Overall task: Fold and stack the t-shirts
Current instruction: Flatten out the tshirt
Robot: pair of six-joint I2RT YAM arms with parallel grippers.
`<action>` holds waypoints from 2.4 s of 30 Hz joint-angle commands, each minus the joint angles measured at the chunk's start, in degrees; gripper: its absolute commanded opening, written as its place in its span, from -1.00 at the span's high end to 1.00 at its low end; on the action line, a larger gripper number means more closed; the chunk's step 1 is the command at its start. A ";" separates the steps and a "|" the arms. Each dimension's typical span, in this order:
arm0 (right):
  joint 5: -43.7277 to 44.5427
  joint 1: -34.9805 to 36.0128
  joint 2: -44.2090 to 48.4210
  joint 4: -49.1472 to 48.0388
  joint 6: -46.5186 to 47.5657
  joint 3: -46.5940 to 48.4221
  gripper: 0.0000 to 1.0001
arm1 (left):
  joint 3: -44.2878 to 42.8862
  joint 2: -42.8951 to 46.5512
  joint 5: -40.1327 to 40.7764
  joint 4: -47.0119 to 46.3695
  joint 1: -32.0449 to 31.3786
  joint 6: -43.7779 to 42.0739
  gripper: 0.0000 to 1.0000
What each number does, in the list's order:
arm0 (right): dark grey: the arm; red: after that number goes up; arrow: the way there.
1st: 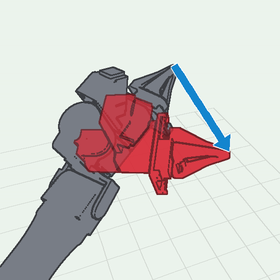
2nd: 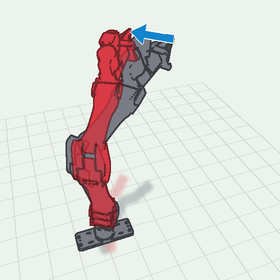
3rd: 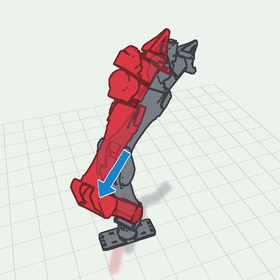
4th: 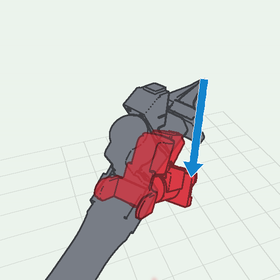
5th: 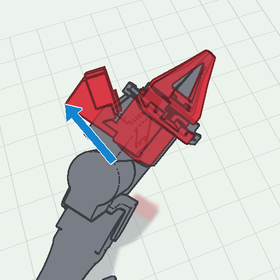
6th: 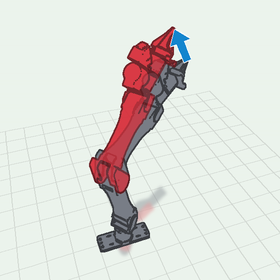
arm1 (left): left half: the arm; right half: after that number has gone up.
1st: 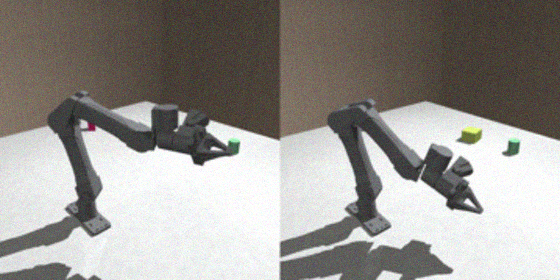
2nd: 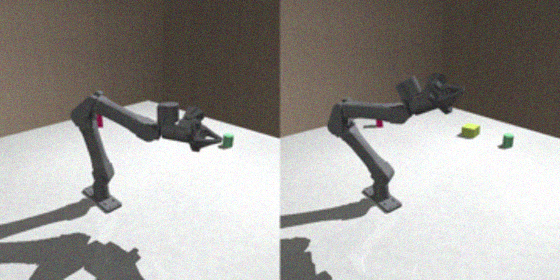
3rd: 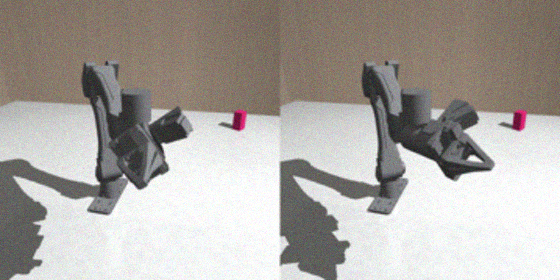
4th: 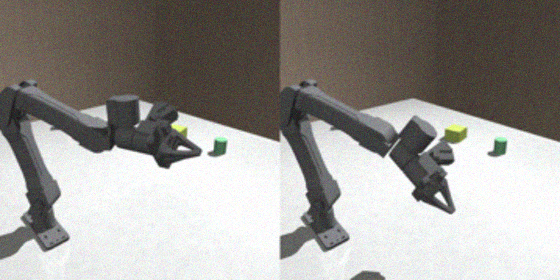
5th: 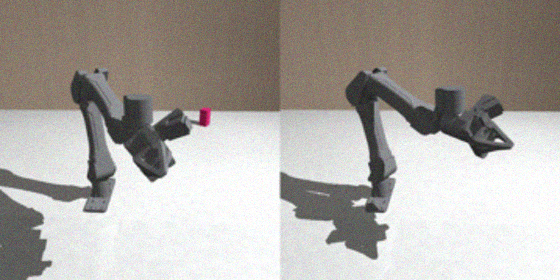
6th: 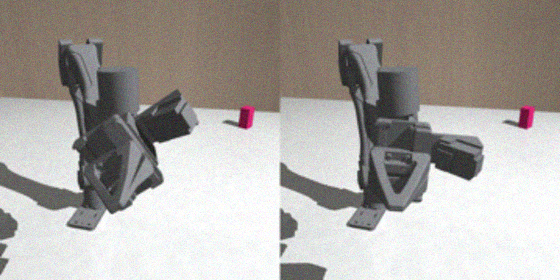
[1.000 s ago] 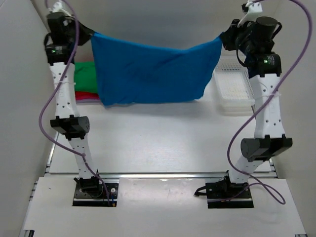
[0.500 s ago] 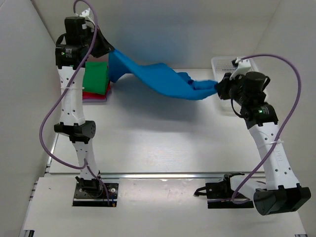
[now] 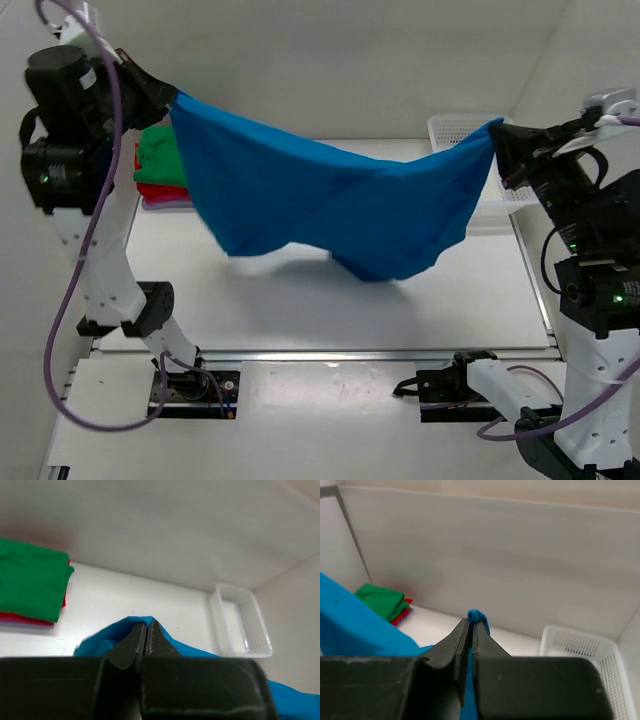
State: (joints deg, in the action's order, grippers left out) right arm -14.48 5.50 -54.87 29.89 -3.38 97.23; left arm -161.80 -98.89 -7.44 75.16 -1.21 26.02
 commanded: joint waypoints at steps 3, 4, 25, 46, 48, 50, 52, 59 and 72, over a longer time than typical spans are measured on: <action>0.68 -0.57 -7.43 1.04 2.58 8.40 1.00 | -0.89 4.85 3.57 -2.73 -0.37 0.17 1.00; 1.12 -1.01 -8.92 1.66 2.59 10.85 1.00 | -0.80 5.54 3.92 -3.34 -0.46 0.34 1.00; -4.31 -7.84 -39.97 -5.09 3.65 41.28 1.00 | -0.36 -19.50 -14.43 -32.32 7.08 11.92 1.00; 0.87 0.21 -2.08 1.66 -5.40 -37.45 1.00 | 64.86 4.26 1.85 -16.28 -8.92 -2.83 1.00; 3.04 1.70 0.72 4.64 -7.95 -41.75 0.99 | 87.87 10.87 -2.91 -23.96 -4.86 -1.94 1.00; 3.67 2.67 1.52 6.57 -9.44 -45.18 1.00 | 95.57 14.49 -4.33 -27.24 -3.10 -2.90 1.00; 2.89 2.59 1.70 8.69 -10.94 -48.53 1.00 | 100.17 16.88 -1.37 -28.30 -3.88 -3.52 1.00; 6.58 6.56 5.57 12.65 -17.98 -59.78 1.00 | 115.29 23.48 -0.74 -32.53 -1.25 -5.98 1.00; 0.95 5.31 5.66 11.77 -15.52 -61.37 0.98 | 119.70 31.46 3.21 -32.70 -0.98 -4.75 1.00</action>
State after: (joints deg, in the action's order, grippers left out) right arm -11.51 10.48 -48.97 43.55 -19.86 34.94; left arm -40.75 -72.25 -7.31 43.38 -2.61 20.93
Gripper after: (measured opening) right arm 0.020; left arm 0.058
